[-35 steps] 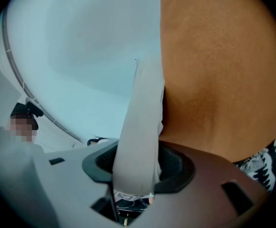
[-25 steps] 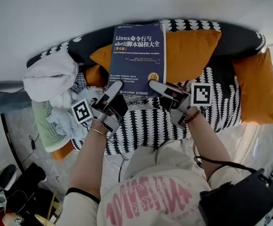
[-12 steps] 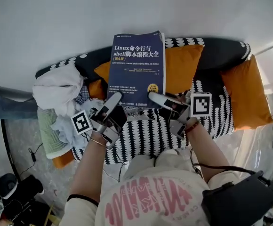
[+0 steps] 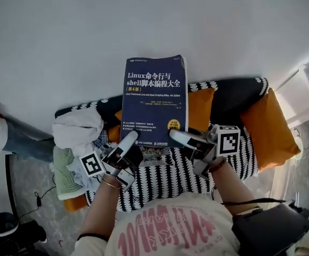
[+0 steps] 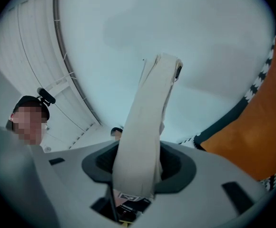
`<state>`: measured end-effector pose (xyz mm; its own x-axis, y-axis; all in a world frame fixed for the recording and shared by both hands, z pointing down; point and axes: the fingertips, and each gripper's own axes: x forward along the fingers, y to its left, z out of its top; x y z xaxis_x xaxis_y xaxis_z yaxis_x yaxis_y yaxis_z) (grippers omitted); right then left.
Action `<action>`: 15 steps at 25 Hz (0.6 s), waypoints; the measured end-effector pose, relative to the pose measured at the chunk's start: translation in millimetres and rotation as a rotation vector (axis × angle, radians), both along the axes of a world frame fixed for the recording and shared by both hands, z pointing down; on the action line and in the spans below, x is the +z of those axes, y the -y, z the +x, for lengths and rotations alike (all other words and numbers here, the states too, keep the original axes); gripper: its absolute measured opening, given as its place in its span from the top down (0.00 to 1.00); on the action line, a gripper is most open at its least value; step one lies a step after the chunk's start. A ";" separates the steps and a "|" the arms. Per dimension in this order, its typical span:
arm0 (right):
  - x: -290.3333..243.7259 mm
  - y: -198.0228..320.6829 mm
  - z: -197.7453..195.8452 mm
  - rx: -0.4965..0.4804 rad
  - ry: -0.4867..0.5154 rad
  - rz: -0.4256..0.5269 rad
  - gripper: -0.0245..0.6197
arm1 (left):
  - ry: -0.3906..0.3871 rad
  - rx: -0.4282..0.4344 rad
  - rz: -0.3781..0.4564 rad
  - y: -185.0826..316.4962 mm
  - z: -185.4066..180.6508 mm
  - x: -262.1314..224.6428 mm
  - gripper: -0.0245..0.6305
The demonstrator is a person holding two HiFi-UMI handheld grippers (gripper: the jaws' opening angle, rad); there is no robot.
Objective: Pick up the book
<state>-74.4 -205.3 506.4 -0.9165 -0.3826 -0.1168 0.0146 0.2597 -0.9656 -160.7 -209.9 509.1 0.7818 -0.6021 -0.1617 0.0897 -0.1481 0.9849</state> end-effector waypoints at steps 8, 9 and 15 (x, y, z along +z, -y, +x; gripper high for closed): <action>16.6 3.3 2.6 0.001 -0.018 0.100 0.65 | -0.027 0.010 0.152 0.8 0.7 17.7 0.66; 17.1 3.0 2.9 -0.001 -0.021 0.106 0.65 | -0.022 0.016 0.181 0.5 0.7 17.6 0.66; 15.9 5.4 3.9 -0.010 -0.020 0.110 0.64 | -0.007 0.026 0.219 2.0 0.6 17.6 0.65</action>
<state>-70.5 -210.6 522.3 -0.9228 -0.3591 -0.1395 -0.0009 0.3642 -0.9313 -160.2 -211.9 526.7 0.7949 -0.5319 -0.2918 0.1029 -0.3557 0.9289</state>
